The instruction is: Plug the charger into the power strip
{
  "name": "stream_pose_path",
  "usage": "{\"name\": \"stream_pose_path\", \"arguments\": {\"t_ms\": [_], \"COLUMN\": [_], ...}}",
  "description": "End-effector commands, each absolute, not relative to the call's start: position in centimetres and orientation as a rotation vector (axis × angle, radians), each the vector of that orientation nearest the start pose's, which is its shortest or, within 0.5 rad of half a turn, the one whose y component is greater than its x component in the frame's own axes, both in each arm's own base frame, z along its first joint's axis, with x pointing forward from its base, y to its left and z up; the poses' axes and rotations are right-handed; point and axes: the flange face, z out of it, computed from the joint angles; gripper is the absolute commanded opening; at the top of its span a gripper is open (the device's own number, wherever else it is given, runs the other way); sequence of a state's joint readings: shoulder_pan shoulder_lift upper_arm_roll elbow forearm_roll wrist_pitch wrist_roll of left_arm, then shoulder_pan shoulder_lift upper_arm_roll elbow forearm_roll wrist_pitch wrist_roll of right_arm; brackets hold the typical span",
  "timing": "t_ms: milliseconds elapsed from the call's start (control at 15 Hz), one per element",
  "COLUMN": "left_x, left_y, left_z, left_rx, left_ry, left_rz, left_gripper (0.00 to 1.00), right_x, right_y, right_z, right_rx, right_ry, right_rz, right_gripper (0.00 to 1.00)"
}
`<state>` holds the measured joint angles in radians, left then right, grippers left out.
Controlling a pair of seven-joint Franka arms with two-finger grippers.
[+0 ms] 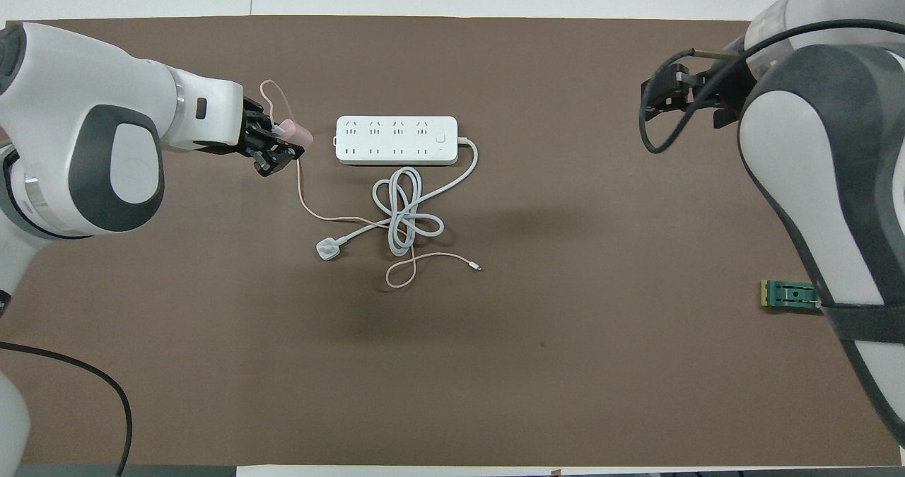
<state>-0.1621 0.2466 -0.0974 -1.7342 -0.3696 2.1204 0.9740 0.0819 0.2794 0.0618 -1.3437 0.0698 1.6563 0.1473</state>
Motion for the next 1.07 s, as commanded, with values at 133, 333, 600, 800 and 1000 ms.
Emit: {"name": "stream_pose_path", "arguments": {"t_ms": [133,333,600,800,1000], "left_x": [64.2,64.3,64.9,65.0,64.8], "left_y": [-19.8,-23.2,-24.8,-24.3,-24.2], "left_z": [42.4,40.4,39.4,39.2,38.9], "left_rx": [-2.664,-2.566,-2.437,-2.297,-2.194], "left_ry": [1.882,1.974,2.008,2.059,2.092], "left_rz": [-0.52,-0.488,-0.483,-0.37,-0.304], "left_gripper": [0.0,0.0,0.0,0.0,0.0], "right_x": [59.3,55.4,53.0,53.1,53.2], "right_y": [7.2,6.7,6.5,5.9,4.6], "right_z": [61.7,62.7,61.3,61.8,62.4], "right_rx": [-3.14,-3.159,-3.179,-3.202,-3.203], "right_ry": [-0.278,-0.2,-0.162,-0.162,-0.116], "right_rz": [0.03,0.073,0.132,0.116,0.107], "right_gripper": [1.0,1.0,1.0,1.0,1.0]}}
